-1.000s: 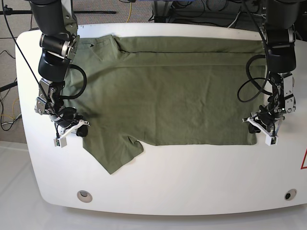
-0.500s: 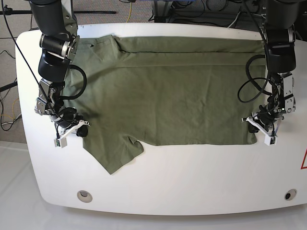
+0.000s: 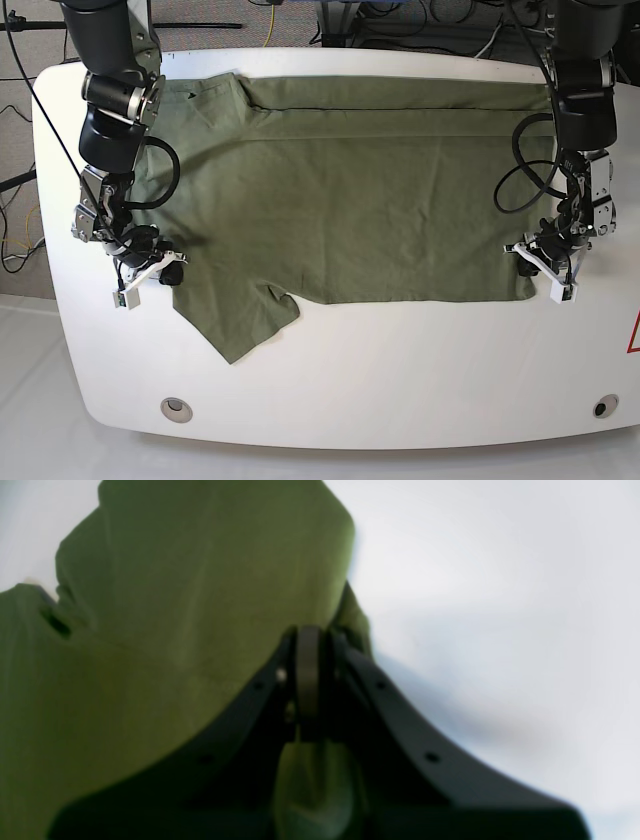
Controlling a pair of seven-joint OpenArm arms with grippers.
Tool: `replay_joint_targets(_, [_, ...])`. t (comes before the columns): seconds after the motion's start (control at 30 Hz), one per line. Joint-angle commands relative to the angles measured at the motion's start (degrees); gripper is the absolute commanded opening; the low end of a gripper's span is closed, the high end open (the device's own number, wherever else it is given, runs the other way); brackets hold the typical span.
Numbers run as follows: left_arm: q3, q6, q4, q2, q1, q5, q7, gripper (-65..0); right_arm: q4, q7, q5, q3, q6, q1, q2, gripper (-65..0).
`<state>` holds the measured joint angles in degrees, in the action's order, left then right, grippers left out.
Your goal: Fold the T-shirt properly
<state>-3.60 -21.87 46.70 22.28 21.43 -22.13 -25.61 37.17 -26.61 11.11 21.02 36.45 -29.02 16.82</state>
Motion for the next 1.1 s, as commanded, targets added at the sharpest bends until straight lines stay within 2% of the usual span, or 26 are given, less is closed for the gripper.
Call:
replay_joint_targets(0.0, [-0.2,-0.1,1.3,1.1,0.8,-0.1,0.5,-65.0,1.0,-0.3,0.0,0.1,0.4,-1.3,1.0,-65.0])
replay_joint_targets(0.4, [-0.1,-0.3,2.6,3.0,-1.1,-0.3,3.6,-63.1,3.5,-1.5,0.6,0.0,0.6,0.3,0.8,-65.0])
replay_joint_targets(0.8, [0.3,0.1,13.1,4.2,-6.5,-0.5,1.5,-65.0,19.2,-9.1,2.4,-0.1,0.5,5.8,0.8,-65.0])
replay_joint_targets(1.07, [-2.6,0.3,15.8,4.1,-7.8,-0.3,0.9,-65.0,22.5,-11.6,1.7,-0.1,0.1,7.0,0.5,-65.0])
